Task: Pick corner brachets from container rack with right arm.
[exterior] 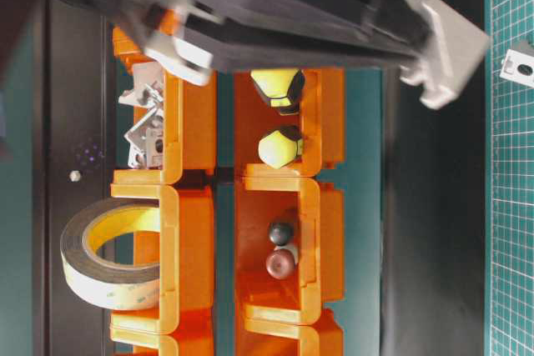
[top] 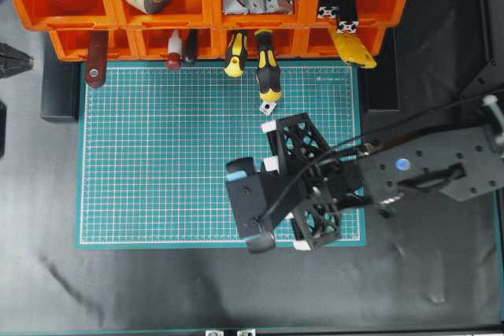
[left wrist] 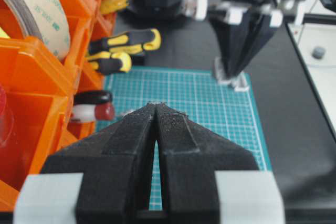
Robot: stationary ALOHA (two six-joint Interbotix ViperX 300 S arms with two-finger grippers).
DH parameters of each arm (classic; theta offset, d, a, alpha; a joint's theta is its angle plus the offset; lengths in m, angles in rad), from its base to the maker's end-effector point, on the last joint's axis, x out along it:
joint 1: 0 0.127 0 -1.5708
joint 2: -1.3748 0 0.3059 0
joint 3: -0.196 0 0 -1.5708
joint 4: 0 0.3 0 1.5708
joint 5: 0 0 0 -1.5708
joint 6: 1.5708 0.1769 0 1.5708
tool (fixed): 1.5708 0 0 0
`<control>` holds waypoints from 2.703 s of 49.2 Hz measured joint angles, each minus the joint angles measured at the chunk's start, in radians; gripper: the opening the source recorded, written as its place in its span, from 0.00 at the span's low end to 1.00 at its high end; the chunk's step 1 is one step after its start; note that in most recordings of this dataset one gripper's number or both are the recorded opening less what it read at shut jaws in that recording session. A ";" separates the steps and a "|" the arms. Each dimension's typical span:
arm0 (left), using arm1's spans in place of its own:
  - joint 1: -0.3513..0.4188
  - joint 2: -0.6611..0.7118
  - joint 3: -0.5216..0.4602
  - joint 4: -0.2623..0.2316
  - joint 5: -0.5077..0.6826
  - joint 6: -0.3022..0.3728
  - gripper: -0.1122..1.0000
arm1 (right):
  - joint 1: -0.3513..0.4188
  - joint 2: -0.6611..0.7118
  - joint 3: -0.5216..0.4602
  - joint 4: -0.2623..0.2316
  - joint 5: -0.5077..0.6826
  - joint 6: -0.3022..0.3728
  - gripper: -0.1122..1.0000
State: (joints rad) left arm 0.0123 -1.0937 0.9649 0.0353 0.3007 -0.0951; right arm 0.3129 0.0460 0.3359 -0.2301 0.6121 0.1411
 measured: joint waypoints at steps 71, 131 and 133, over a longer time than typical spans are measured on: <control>0.000 0.006 0.000 0.000 -0.005 -0.002 0.10 | -0.046 0.081 0.021 -0.023 -0.114 0.015 0.83; -0.029 -0.101 0.018 -0.002 0.127 0.003 0.10 | -0.043 -0.721 0.426 -0.023 -0.146 0.149 0.80; -0.029 -0.101 0.017 0.000 0.127 0.003 0.10 | -0.043 -0.732 0.430 -0.023 -0.146 0.149 0.80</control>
State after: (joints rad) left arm -0.0169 -1.1950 0.9817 0.0353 0.4280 -0.0920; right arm 0.2700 -0.6857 0.7655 -0.2531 0.4663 0.2899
